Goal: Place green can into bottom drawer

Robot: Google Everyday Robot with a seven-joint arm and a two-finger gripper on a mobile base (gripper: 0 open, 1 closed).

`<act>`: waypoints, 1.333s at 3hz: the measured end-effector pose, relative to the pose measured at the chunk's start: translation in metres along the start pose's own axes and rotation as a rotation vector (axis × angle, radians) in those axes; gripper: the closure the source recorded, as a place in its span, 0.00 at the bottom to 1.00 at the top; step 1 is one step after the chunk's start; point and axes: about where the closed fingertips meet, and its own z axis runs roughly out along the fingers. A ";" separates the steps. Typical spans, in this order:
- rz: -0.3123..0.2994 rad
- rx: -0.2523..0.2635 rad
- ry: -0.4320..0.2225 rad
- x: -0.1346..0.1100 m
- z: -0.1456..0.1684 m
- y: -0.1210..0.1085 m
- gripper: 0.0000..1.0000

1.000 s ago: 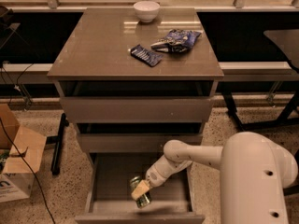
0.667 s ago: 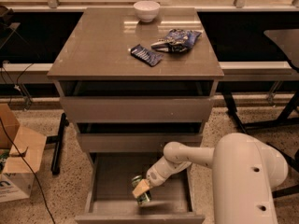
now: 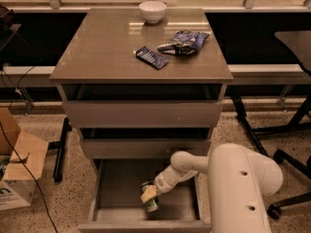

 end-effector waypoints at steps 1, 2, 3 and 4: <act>0.038 0.006 0.002 0.001 0.015 -0.018 0.93; 0.087 0.023 0.012 0.003 0.034 -0.036 0.77; 0.159 0.033 0.032 0.010 0.057 -0.050 0.46; 0.159 0.033 0.032 0.010 0.057 -0.050 0.23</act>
Offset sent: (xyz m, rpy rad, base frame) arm 0.0148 -0.0070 -0.0801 -0.0867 0.0807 -0.1126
